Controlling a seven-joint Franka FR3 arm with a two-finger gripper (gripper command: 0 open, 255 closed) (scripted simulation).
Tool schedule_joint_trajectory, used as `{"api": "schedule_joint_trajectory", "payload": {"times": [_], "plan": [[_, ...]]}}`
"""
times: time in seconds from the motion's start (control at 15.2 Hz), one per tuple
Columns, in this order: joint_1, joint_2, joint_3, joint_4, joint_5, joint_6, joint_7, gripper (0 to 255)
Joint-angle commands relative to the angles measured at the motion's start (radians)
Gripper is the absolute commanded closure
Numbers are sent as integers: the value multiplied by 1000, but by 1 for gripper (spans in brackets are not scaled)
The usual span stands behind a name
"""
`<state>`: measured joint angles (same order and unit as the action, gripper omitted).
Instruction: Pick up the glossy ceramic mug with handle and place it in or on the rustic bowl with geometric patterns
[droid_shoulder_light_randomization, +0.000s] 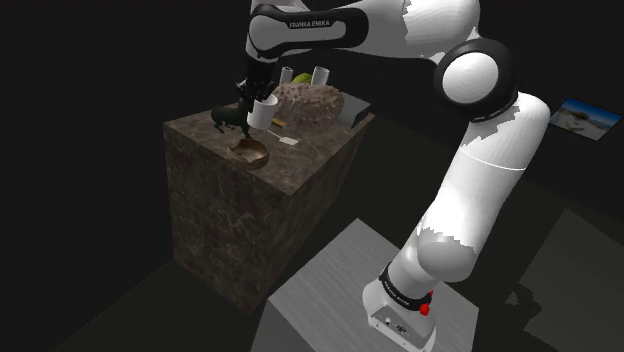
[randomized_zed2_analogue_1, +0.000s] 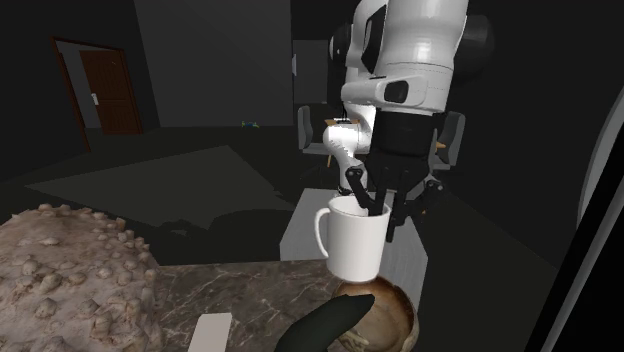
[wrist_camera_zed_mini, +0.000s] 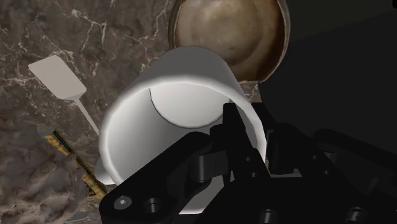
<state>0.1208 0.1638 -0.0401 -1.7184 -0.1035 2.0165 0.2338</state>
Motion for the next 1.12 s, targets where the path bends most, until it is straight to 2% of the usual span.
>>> {"api": "schedule_joint_trajectory", "payload": {"times": [0.0, 0.53, 1.06], "plan": [[1, 4, 0, -20, -1, 25, 4, 255], [0, 27, -1, -95, -6, 122, 14, 255], [0, 27, -1, -95, -6, 122, 14, 255]]}}
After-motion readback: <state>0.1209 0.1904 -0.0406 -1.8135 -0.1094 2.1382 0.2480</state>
